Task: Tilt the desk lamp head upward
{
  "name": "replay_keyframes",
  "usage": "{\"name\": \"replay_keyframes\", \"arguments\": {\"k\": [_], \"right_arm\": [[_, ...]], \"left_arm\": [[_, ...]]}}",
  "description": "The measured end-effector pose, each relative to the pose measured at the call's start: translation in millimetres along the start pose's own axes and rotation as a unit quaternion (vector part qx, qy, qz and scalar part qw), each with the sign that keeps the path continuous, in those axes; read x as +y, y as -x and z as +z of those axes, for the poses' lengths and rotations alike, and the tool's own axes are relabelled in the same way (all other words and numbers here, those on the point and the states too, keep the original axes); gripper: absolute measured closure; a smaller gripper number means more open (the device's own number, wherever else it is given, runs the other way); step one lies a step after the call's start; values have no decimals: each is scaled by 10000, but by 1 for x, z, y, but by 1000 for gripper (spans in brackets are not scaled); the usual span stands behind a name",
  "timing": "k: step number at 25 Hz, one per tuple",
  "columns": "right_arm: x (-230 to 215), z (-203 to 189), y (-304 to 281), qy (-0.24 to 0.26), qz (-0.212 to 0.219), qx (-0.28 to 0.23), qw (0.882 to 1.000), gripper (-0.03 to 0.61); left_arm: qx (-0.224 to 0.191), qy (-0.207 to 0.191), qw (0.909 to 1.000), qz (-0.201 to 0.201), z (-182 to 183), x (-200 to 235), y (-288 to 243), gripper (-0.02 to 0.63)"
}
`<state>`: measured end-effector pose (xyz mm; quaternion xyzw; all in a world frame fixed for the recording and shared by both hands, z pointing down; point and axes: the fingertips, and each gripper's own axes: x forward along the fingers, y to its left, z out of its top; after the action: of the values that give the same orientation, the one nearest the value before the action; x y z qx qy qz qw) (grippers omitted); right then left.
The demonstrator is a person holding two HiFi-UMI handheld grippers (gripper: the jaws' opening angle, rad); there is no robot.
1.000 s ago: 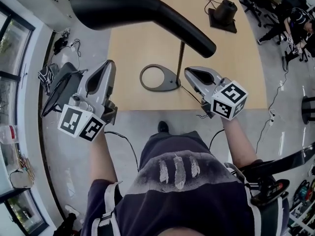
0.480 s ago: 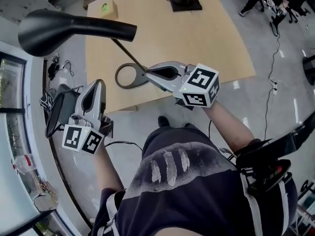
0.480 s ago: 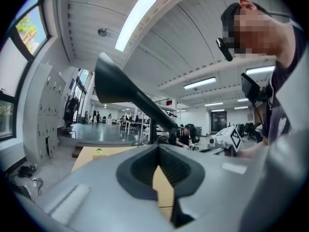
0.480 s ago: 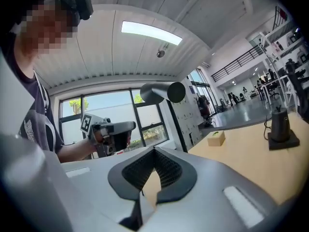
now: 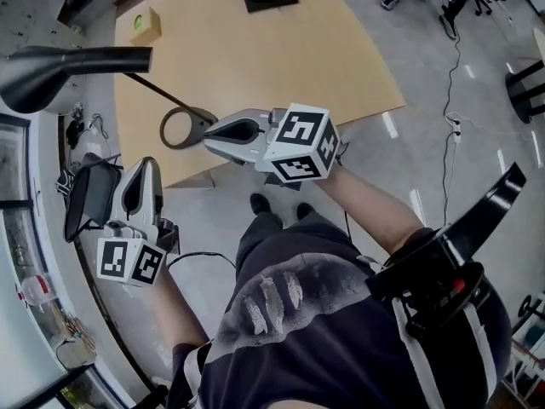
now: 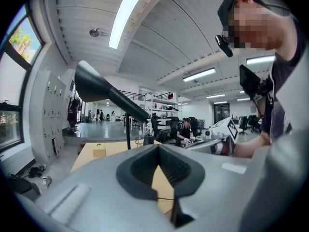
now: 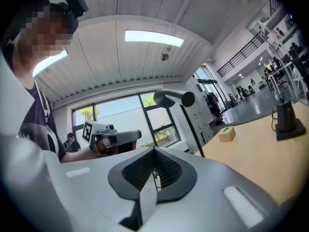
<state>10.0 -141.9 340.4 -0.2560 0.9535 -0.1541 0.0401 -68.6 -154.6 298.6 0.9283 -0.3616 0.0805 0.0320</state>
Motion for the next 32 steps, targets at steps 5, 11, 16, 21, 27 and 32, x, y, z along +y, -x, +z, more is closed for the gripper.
{"name": "replay_keyframes", "arguments": {"k": [5, 11, 16, 21, 27, 32], "right_arm": [[22, -4, 5, -174, 481, 35, 9987, 580], [45, -13, -15, -43, 571, 244, 9981, 580], [80, -22, -43, -24, 585, 347, 9977, 580], [133, -26, -62, -52, 567, 263, 9980, 580], [178, -39, -86, -39, 310, 272, 9991, 580], [229, -61, -91, -84, 261, 377, 9989, 580]], "left_arm": [[-41, 125, 9992, 386, -6, -14, 23, 611], [-116, 287, 9978, 578, -17, -4, 50, 611], [-336, 585, 9965, 488, -22, 2, 84, 611], [-513, 538, 9969, 260, -22, -1, 137, 611], [-570, 575, 9966, 116, -33, 9, 200, 611], [-505, 795, 9955, -83, -55, -5, 237, 611]]}}
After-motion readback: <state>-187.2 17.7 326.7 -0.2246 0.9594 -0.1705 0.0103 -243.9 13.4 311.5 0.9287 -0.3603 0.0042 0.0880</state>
